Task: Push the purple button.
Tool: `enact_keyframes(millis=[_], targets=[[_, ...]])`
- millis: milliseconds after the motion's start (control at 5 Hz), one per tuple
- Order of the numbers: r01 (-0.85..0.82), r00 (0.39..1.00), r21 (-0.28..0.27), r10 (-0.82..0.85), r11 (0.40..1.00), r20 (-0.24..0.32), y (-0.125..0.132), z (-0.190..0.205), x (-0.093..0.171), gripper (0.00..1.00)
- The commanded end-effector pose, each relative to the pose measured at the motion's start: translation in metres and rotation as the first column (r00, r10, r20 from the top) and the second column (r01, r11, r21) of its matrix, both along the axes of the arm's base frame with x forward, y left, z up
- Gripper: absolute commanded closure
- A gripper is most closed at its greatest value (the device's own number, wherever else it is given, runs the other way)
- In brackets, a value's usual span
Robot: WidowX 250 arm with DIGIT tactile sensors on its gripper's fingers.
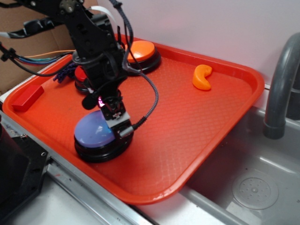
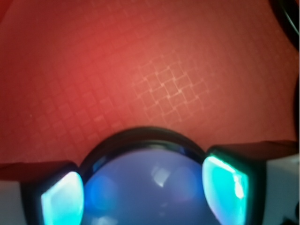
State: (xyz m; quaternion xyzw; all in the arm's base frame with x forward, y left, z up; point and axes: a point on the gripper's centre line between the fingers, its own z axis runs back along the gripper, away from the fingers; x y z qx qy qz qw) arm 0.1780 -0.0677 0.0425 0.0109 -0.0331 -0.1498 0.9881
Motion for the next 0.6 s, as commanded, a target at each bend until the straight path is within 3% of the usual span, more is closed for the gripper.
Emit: enact_keyframes(millis=[0, 400], targets=[[0.001, 1.000, -0.049, -0.002, 0.999, -0.021, 0.008, 0.038, -0.010, 0.00], [-0.051, 0.998, -0.061, 0.053, 0.997, 0.026, 0.023, 0.076, -0.031, 0.00]])
